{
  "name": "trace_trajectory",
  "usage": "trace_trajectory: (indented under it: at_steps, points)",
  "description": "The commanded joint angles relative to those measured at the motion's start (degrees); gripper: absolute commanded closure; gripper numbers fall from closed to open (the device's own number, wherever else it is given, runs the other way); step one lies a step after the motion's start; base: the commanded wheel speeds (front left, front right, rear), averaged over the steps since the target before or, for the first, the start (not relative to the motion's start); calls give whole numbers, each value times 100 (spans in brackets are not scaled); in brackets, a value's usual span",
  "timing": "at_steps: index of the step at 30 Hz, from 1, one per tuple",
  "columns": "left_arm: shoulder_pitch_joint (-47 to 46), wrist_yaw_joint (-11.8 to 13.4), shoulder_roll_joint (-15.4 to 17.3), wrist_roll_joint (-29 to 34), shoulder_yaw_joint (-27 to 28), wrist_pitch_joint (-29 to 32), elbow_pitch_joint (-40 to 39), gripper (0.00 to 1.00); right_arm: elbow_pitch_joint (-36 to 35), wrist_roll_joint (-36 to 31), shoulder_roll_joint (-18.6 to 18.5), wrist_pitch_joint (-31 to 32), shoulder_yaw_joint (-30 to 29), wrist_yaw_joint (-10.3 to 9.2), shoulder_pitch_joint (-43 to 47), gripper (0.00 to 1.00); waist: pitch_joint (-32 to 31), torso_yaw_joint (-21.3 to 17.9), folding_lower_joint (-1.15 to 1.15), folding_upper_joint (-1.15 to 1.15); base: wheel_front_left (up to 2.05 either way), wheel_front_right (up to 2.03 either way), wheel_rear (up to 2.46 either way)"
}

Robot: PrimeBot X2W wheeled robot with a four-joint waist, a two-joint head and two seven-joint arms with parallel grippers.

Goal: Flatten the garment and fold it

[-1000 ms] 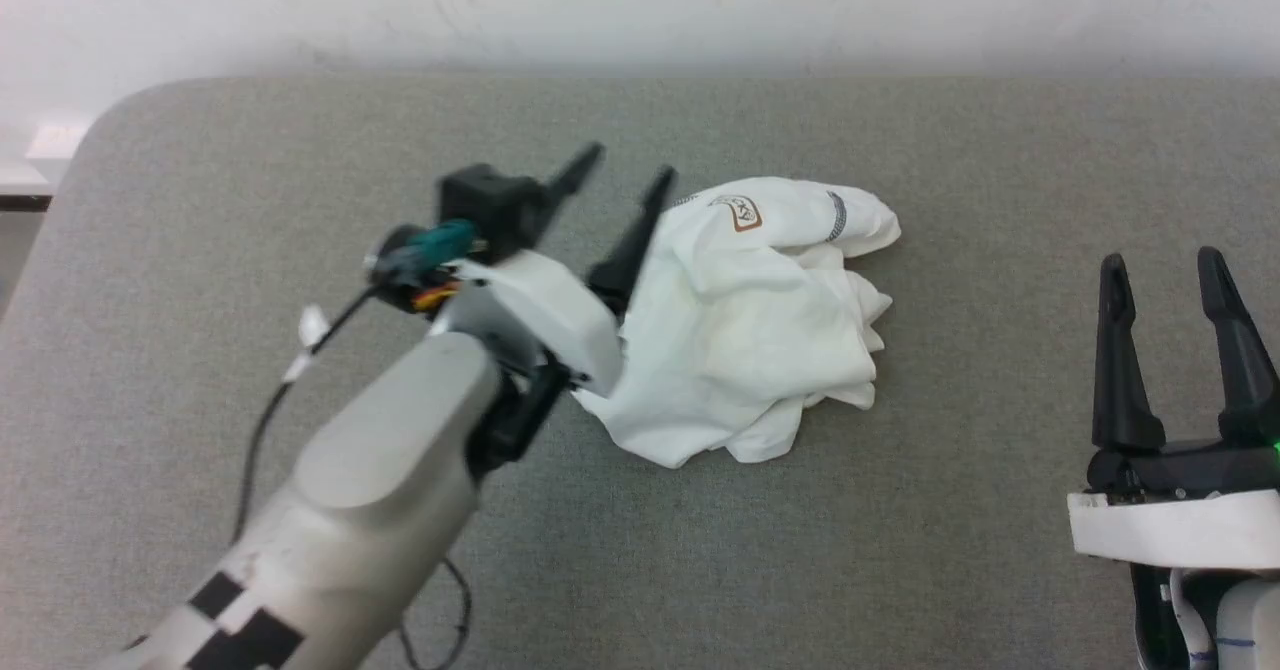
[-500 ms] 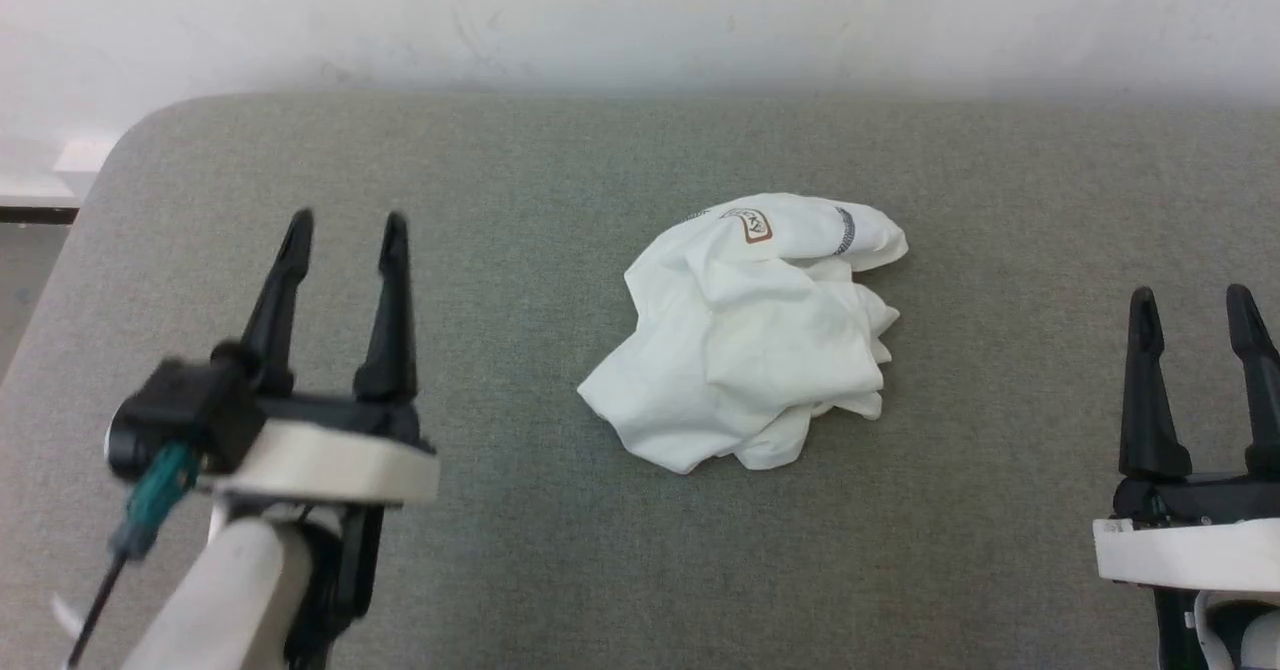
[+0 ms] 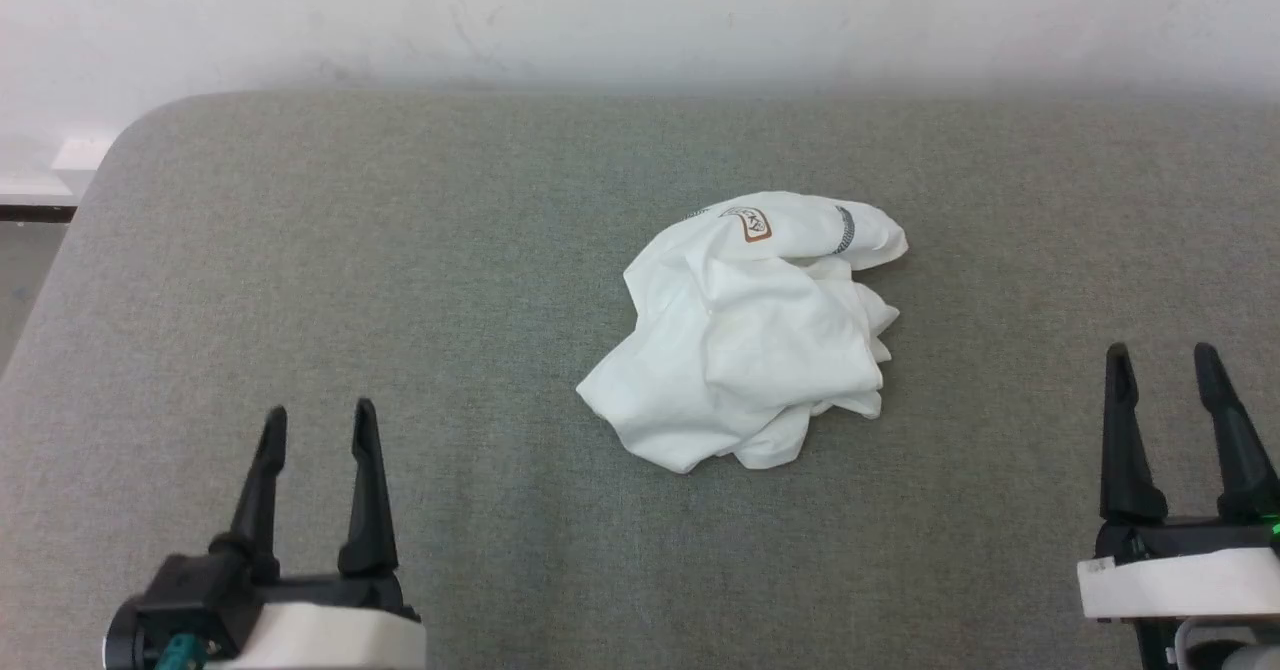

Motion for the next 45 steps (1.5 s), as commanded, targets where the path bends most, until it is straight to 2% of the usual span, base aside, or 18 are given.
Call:
trace_trajectory:
  at_steps: [1, 8, 17, 28, 45]
  points:
    - [102, -95, -83, 106, 74, -27, 55, 0, 56, 27, -3, -48, 16, -6, 73, 0, 11, -5, 0, -1, 0, 0, 0]
    - [171, -628, -474, 465, 284, -27, 274, 0, 225, 86, -3, -62, 39, -6, 58, 0, 80, 2, 0, -1, 0, 0, 0]
    - [90, -1015, -769, 877, 568, -27, 374, 0, 204, 114, -3, -63, 5, -6, 15, 0, 52, 20, 0, -1, 0, 0, 0]
    - [57, -1290, -971, 1149, 719, -27, 381, 0, 220, 104, -3, -64, 3, -6, 15, 0, 36, 51, 0, -1, 0, 0, 0]
    - [82, -1417, -1093, 1332, 782, -27, 454, 0, 335, -37, -3, -64, 123, -6, -103, 0, -91, 141, 0, -1, 0, 0, 0]
